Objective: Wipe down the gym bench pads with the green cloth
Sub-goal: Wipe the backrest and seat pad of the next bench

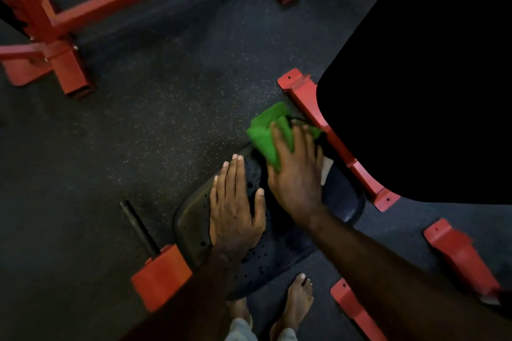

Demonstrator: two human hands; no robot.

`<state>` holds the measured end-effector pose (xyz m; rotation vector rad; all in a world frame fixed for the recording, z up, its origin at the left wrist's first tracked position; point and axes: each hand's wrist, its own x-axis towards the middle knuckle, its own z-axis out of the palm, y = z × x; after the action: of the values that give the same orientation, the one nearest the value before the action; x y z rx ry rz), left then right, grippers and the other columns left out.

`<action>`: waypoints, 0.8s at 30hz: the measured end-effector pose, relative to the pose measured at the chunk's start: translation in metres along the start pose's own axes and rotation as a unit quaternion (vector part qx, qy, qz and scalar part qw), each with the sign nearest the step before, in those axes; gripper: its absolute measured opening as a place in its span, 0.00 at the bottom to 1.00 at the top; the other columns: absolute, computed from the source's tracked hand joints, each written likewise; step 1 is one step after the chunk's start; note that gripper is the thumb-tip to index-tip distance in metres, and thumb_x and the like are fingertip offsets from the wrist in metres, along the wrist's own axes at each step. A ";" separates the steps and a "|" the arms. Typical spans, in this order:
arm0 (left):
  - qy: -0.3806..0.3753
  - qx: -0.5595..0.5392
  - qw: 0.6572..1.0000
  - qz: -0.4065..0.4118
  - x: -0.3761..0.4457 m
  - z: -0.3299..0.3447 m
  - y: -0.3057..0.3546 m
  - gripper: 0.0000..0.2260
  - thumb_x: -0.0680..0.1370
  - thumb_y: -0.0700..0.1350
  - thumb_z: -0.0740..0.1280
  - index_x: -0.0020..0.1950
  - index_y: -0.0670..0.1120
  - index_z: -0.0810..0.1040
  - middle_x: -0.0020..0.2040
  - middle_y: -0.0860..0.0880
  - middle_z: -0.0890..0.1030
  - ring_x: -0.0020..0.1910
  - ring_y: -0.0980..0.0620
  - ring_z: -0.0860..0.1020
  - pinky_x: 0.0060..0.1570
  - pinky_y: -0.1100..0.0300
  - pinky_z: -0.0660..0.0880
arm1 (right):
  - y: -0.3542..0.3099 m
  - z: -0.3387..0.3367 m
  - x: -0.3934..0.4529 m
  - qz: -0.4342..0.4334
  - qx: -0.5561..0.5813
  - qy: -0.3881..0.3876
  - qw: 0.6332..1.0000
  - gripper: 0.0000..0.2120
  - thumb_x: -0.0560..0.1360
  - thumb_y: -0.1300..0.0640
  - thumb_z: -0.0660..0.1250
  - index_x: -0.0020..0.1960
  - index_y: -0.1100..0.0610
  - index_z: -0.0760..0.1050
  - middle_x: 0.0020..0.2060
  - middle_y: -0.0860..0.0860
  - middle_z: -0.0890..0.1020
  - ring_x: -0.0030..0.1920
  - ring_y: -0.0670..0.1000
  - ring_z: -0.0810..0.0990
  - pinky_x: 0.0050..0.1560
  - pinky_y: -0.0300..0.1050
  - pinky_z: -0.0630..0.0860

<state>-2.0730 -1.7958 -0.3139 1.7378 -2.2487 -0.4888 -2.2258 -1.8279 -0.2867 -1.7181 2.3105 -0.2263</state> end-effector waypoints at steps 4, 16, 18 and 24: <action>-0.002 -0.001 1.000 -0.005 0.000 -0.001 0.000 0.29 0.84 0.54 0.58 0.83 0.42 0.60 0.83 0.46 0.61 0.83 0.49 0.56 0.80 0.45 0.58 | 0.038 -0.012 -0.007 -0.130 -0.028 -0.075 0.988 0.38 0.74 0.46 0.62 0.83 0.42 0.56 0.81 0.52 0.60 0.81 0.58 0.59 0.74 0.63 0.66; -0.014 -0.010 1.000 -0.004 0.002 -0.002 0.000 0.31 0.84 0.57 0.58 0.84 0.46 0.58 0.84 0.49 0.58 0.83 0.49 0.54 0.81 0.47 0.53 | 0.051 -0.019 -0.035 -0.011 -0.049 -0.045 0.998 0.39 0.75 0.45 0.66 0.83 0.44 0.55 0.81 0.54 0.61 0.80 0.64 0.60 0.74 0.65 0.66; -0.015 -0.015 1.000 -0.006 0.002 -0.003 0.000 0.31 0.84 0.58 0.57 0.84 0.46 0.58 0.84 0.49 0.58 0.83 0.49 0.55 0.81 0.49 0.51 | 0.033 -0.018 -0.038 0.116 -0.028 -0.015 0.993 0.38 0.77 0.45 0.65 0.84 0.45 0.55 0.81 0.56 0.60 0.79 0.64 0.59 0.77 0.66 0.62; -0.019 -0.014 1.000 -0.006 0.001 -0.005 0.001 0.31 0.83 0.58 0.57 0.84 0.47 0.58 0.84 0.49 0.58 0.83 0.49 0.55 0.80 0.48 0.53 | 0.035 -0.015 -0.063 -0.058 -0.054 -0.066 0.995 0.39 0.77 0.46 0.63 0.84 0.44 0.51 0.82 0.57 0.57 0.81 0.67 0.55 0.77 0.68 0.61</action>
<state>-2.0727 -1.7970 -0.3093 1.7430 -2.2484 -0.5566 -2.2450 -1.7577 -0.2746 -1.8611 2.1676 -0.0094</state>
